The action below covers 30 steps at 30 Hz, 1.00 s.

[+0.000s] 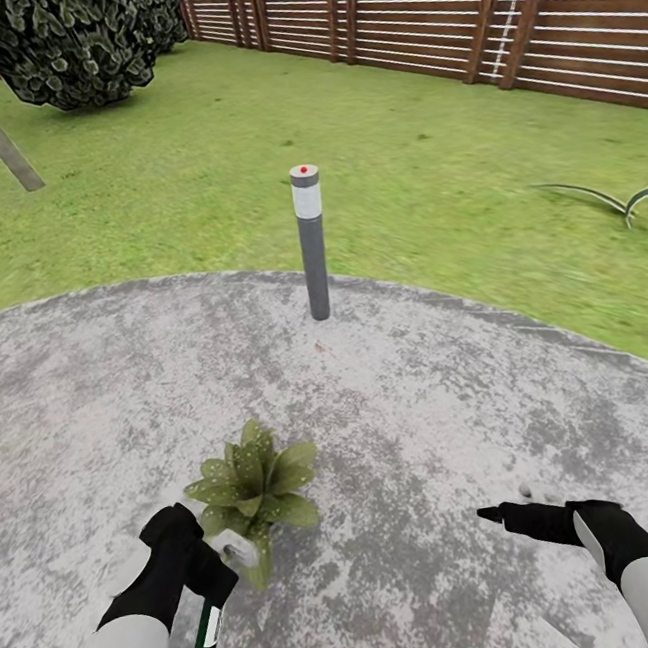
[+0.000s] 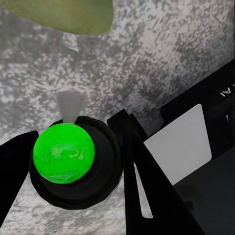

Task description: Pick up the pesticide atomizer in the garden and spray insectifuge to fully cover both potted plants in the garden.

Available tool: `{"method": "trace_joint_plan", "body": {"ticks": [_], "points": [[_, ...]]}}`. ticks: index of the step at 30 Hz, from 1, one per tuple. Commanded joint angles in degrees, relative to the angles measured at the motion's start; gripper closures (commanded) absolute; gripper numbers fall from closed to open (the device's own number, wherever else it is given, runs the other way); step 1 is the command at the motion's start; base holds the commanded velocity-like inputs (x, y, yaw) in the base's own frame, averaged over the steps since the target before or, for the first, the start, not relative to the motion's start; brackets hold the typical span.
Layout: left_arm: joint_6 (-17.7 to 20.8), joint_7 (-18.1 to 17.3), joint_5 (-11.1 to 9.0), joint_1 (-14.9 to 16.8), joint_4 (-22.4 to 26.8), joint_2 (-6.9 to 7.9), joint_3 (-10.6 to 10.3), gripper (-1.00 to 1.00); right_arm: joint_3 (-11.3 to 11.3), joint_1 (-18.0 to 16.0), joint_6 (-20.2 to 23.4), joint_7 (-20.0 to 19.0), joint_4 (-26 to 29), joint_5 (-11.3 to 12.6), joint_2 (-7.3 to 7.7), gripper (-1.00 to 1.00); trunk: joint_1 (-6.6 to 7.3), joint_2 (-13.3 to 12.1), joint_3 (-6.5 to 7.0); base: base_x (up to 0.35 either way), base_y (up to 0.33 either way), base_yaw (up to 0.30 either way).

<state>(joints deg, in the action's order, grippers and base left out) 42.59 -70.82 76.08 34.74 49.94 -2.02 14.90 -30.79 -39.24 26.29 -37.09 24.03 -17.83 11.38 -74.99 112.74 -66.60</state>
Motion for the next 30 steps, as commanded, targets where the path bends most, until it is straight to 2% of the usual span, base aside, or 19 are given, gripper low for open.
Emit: {"method": "trace_joint_plan", "body": {"ticks": [1,12,27,30], "points": [[0.47,-0.52,0.47,0.05,0.08,-0.09,0.27,1.0,-0.49,-0.05,0.24,-0.44,0.05,-0.54,-0.05,-1.0,0.01,0.02,-0.04,0.0,-0.292,0.023],[0.48,-0.55,0.47,0.07,0.1,-0.09,0.31,1.0,-0.48,-0.05,0.24,-0.44,0.05,-0.54,-0.06,-1.0,0.01,0.02,-0.34,0.015,-0.291,0.156],[0.74,-0.69,0.65,0.34,0.22,-0.26,0.13,1.0,-0.49,-0.05,0.23,-0.42,0.05,-0.54,-0.05,-1.0,0.01,0.02,-0.87,0.001,-0.009,0.218],[4.01,-1.06,0.61,1.57,0.5,-0.26,0.06,1.0,-0.5,-0.05,0.18,-0.4,0.05,-0.54,-0.05,-1.0,0.01,0.02,-0.89,0.0,0.0,0.047]]}}
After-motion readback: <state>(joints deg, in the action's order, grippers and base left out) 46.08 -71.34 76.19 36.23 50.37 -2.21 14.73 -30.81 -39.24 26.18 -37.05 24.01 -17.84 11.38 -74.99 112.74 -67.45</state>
